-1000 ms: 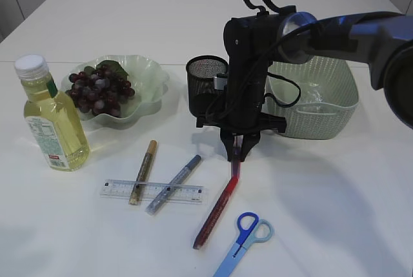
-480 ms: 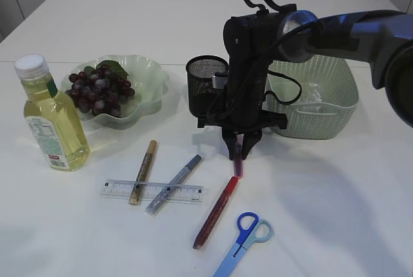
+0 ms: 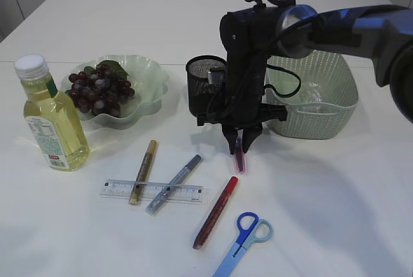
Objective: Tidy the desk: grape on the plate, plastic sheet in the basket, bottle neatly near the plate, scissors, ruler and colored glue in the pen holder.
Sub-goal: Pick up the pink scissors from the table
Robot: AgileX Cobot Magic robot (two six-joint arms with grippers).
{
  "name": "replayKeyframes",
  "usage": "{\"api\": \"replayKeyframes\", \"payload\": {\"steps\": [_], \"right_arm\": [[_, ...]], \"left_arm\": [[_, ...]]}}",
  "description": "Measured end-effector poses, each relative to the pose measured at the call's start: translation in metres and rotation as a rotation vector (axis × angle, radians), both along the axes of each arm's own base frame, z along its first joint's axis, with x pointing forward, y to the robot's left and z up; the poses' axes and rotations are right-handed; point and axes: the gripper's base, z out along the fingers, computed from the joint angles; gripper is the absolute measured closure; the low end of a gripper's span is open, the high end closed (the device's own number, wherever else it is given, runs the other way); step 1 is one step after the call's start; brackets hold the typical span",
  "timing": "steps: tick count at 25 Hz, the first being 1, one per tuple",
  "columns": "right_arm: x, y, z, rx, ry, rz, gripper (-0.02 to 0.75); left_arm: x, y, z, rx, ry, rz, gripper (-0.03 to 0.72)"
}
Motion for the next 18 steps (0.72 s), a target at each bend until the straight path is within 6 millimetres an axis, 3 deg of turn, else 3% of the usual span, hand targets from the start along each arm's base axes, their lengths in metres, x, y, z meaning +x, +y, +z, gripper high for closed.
{"api": "replayKeyframes", "payload": {"steps": [18], "right_arm": [[-0.002, 0.0, 0.026, 0.005, -0.061, 0.111, 0.558]], "left_arm": [[0.0, 0.0, 0.0, 0.0, 0.0, 0.0, 0.255]]}}
